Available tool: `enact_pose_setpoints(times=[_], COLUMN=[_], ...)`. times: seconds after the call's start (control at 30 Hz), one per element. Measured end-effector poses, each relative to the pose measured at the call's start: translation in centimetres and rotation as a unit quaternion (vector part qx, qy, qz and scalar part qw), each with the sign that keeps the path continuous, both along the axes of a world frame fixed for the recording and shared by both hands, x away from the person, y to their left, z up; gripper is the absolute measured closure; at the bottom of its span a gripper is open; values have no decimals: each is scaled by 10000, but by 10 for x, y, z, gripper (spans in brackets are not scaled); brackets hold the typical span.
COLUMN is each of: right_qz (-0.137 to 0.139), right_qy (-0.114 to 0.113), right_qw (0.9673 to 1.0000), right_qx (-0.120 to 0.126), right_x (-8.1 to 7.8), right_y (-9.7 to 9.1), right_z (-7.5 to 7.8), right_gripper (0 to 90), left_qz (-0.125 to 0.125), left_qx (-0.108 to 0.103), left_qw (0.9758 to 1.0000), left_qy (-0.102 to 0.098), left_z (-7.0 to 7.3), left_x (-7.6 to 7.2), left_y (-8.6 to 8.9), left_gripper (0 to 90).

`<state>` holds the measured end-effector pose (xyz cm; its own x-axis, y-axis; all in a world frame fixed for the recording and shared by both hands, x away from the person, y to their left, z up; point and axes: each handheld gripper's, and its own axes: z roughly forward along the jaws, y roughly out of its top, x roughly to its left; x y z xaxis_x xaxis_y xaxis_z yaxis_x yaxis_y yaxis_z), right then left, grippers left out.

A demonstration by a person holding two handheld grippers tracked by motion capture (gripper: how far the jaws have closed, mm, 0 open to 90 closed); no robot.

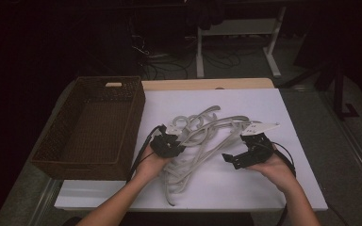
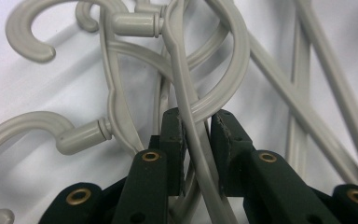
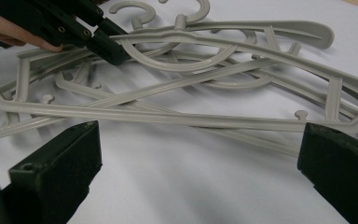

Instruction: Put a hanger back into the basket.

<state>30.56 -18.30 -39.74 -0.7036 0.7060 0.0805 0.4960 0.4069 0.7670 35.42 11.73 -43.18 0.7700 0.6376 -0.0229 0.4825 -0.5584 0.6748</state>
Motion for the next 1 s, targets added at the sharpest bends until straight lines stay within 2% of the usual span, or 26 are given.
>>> enact_pose_setpoints(times=[0.2,0.27,0.3,0.37,0.47,0.63,0.8,0.9,1.0], right_qz=[11,6,7,15,22,19,-14,-29,-22], right_qy=[-9,-9,-9,-10,-9,-32,-17,-20,-14], right_qw=[10000,10000,10000,10000,10000,10000,9999,9999,9999], right_qx=[13,18,21,20,35,89,120,169,149], right_x=[-1,-1,-1,-1,-1,-3,-5,-7,-11], right_y=[0,0,0,0,0,-2,-6,-7,-10], right_z=[0,0,0,0,1,1,-1,-7,-15], right_gripper=[0,0,0,0,0,0,0,0,0], left_qz=[55,131,108,-12,-52,-131,-132,-107,-76], left_qx=[-314,-375,-417,-546,-553,-716,-958,-976,-900], left_qw=[9995,9991,9989,9985,9983,9972,9949,9946,9949], left_qy=[-76,-178,-202,-63,-177,-161,-272,-347,-443], left_z=[12,17,19,23,30,42,62,74,87], left_x=[1,1,1,2,-2,-3,-3,0,4], left_y=[8,10,13,14,12,12,17,21,27], left_gripper=[776,789,806,819,821,821,821,821,821])
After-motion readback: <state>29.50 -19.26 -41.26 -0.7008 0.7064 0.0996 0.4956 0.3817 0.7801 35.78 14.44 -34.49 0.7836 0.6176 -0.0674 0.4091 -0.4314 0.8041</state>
